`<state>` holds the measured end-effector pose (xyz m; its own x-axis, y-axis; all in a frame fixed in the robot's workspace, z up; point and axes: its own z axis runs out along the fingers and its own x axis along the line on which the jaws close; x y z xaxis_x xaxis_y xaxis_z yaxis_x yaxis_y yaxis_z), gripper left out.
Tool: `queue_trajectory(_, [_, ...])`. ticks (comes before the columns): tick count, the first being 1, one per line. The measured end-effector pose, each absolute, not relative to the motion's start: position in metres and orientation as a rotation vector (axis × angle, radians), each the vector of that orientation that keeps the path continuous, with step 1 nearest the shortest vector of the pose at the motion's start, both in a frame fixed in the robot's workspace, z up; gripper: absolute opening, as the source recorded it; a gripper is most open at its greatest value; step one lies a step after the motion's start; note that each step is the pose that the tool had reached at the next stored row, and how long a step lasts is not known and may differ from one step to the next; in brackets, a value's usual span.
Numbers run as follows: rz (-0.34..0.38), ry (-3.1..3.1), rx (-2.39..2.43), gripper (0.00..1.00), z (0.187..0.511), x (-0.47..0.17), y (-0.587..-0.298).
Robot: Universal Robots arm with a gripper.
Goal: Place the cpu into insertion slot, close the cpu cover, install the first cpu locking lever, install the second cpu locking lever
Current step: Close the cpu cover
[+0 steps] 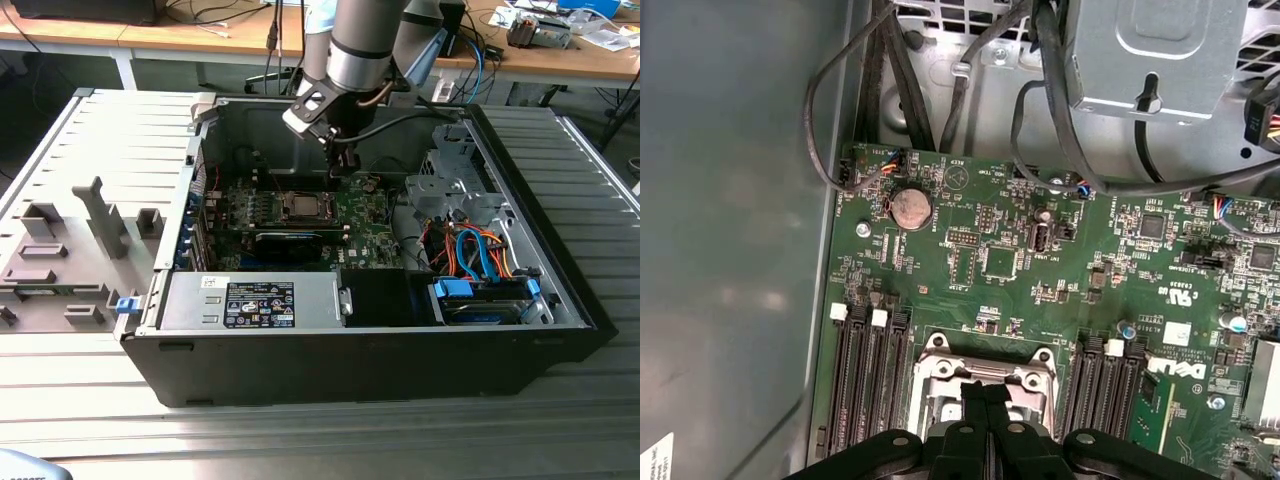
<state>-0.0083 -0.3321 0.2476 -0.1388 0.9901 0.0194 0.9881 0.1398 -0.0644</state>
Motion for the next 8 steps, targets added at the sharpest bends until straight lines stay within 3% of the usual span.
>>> queue_trajectory(8, [0.055, -2.328, -2.023, 0.11, 0.2469, -0.0101, -0.3321])
